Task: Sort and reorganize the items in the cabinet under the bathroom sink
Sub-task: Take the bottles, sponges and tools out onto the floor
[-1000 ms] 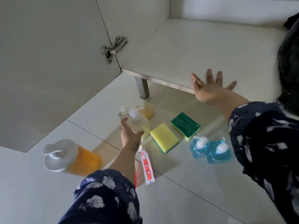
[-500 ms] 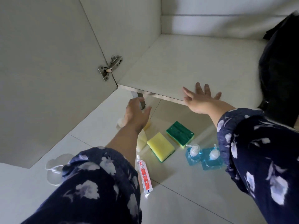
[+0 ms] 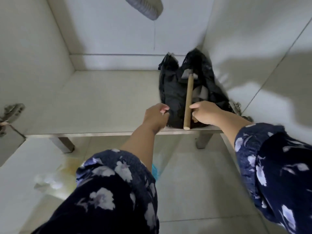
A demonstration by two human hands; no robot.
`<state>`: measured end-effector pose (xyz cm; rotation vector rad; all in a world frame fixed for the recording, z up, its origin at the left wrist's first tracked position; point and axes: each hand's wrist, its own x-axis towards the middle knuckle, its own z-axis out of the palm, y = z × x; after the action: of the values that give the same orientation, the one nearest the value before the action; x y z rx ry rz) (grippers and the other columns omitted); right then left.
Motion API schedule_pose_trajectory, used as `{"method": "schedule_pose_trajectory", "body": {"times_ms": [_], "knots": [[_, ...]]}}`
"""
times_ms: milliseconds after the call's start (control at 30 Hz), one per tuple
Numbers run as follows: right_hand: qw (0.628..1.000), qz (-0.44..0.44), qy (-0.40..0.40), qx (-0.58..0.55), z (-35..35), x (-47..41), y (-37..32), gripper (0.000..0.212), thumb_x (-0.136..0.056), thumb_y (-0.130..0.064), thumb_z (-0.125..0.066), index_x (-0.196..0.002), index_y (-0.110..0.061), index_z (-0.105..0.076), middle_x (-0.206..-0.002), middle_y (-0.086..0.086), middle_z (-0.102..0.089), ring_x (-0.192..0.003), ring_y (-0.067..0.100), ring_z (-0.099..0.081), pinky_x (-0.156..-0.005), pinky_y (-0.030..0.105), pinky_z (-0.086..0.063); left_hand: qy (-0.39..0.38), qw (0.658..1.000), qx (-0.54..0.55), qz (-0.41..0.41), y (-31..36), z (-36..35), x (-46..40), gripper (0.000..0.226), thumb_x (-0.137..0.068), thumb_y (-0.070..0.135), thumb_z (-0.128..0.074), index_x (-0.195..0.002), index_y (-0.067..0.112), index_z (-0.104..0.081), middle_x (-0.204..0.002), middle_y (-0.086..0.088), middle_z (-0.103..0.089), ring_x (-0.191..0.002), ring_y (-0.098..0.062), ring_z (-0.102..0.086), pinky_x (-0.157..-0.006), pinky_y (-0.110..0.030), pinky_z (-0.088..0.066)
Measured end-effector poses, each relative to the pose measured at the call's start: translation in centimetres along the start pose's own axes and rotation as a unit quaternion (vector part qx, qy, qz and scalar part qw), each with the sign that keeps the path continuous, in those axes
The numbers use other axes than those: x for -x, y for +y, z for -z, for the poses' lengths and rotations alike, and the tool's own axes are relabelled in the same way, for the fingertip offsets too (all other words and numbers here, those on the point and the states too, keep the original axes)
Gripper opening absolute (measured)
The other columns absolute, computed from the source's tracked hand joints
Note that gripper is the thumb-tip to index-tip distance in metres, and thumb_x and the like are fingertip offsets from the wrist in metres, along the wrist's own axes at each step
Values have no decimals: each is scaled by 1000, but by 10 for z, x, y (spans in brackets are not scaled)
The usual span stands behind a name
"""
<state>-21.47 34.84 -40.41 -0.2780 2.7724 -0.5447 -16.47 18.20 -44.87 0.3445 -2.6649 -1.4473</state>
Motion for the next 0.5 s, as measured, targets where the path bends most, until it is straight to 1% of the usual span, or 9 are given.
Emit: {"method": "schedule_pose_trajectory", "body": {"times_ms": [67,133,167,233,267,333,400,433,500], "knots": [[998,-37,37,-36,9,-6,26,44,-96,-11,-44,-138,-22,-50,-142,8,-49,-116,26,-55,-82,26,-44,-28,999,19,-10,16,-23,-9,29,-90,12,-57,-119,15,-62,-118,-5,-64,-112,-18,-59,-92,-20,-39],[988,-57,72,-127,9,-22,42,44,-94,-6,-46,-135,-20,-54,-132,8,-56,-99,27,-62,-81,30,-52,-44,999,30,-1,24,-40,-20,34,-92,14,-58,-125,18,-58,-123,-5,-61,-115,-18,-56,-95,-23,-39],[979,-61,86,-177,8,-31,46,45,-93,-5,-47,-134,-20,-55,-124,9,-59,-95,27,-63,-83,36,-55,-48,998,28,4,26,-48,-27,37,-93,15,-58,-129,20,-56,-126,-6,-59,-118,-18,-54,-98,-25,-39],[967,-63,90,-231,4,-53,49,47,-91,-5,-48,-135,-22,-54,-111,7,-59,-95,29,-64,-87,44,-55,-56,998,16,10,28,-59,-42,43,-94,17,-57,-135,24,-51,-130,-6,-57,-122,-19,-52,-101,-28,-39],[967,-67,82,-231,0,-64,49,48,-92,-5,-48,-135,-24,-53,-110,8,-59,-96,28,-63,-87,44,-56,-63,998,13,15,28,-64,-51,44,-94,16,-57,-137,26,-49,-131,-6,-56,-123,-19,-51,-100,-27,-38],[968,-97,62,-225,-5,-81,46,46,-94,-8,-48,-136,-26,-51,-125,10,-57,-103,30,-61,-82,42,-58,-83,996,6,27,27,-72,-67,49,-94,14,-57,-139,28,-46,-130,-7,-57,-122,-19,-52,-99,-25,-38],[957,-138,21,-254,-11,-95,46,45,-95,-11,-53,-137,-26,-50,-133,11,-52,-109,32,-58,-75,40,-59,-113,992,4,56,26,-79,-81,56,-91,12,-61,-141,30,-44,-125,-8,-59,-114,-19,-56,-102,-32,-45],[948,-157,7,-276,-12,-100,46,47,-93,-12,-57,-138,-25,-50,-133,12,-53,-110,33,-58,-70,39,-58,-129,989,13,75,27,-81,-86,61,-89,11,-63,-142,31,-41,-118,-8,-62,-108,-19,-59,-97,-37,-50],[938,-181,-14,-296,-11,-109,50,52,-89,-12,-64,-138,-21,-49,-127,15,-58,-106,33,-60,-69,41,-57,-167,979,37,109,31,-81,-95,74,-86,5,-66,-146,34,-33,-91,-4,-60,-92,-17,-60,-80,-34,-56]]}}
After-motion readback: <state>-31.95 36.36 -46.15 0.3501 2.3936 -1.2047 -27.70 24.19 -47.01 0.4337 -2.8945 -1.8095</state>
